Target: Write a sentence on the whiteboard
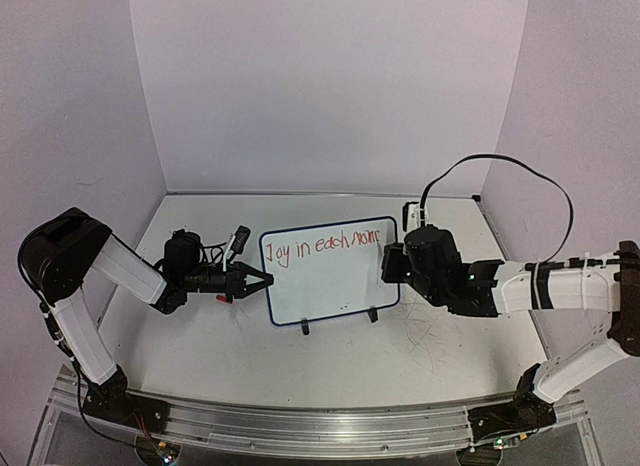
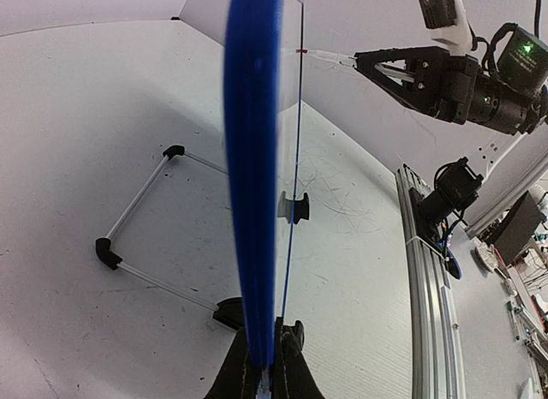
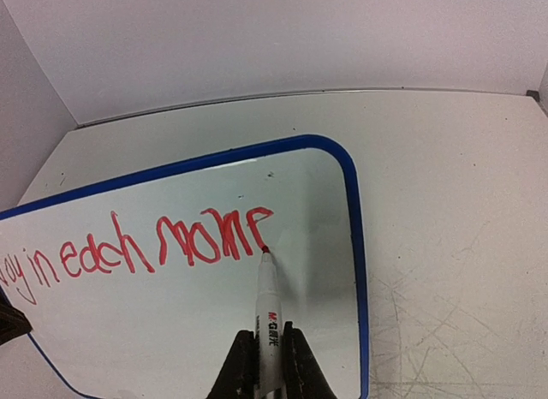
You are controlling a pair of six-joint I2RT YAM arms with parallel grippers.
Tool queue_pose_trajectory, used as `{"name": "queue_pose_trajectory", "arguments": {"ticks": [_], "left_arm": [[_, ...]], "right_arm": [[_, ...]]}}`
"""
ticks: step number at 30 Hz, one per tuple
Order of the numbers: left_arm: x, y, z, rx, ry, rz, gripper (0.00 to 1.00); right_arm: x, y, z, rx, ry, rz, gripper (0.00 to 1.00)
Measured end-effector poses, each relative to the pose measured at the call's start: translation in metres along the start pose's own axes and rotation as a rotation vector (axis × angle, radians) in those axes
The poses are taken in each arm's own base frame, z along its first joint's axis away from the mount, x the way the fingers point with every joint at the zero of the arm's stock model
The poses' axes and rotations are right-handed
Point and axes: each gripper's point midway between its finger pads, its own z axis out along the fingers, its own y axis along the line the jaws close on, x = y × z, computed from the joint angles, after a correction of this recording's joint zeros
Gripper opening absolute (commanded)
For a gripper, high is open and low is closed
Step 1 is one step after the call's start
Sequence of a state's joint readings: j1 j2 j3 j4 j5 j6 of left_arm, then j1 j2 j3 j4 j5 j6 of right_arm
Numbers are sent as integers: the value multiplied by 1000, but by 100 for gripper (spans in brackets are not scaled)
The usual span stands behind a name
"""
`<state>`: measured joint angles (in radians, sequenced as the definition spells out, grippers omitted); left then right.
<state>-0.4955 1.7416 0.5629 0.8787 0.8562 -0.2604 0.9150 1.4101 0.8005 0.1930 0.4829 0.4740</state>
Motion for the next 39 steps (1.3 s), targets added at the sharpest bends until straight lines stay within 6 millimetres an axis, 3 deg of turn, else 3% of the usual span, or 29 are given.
{"name": "queue_pose_trajectory", "arguments": {"ticks": [12, 21, 26, 39], "left_arm": [[0, 0, 1, 0, 0, 2, 0], [0, -1, 1, 1, 0, 11, 0], [0, -1, 1, 1, 0, 12, 0], [0, -1, 1, 1, 1, 12, 0]], "right_arm": [[-1, -5, -1, 26, -6, -11, 0], [-24, -5, -18, -15, -63, 3, 0], [-30, -10, -15, -12, -74, 11, 0], [-21, -7, -5, -27, -51, -23, 0]]}}
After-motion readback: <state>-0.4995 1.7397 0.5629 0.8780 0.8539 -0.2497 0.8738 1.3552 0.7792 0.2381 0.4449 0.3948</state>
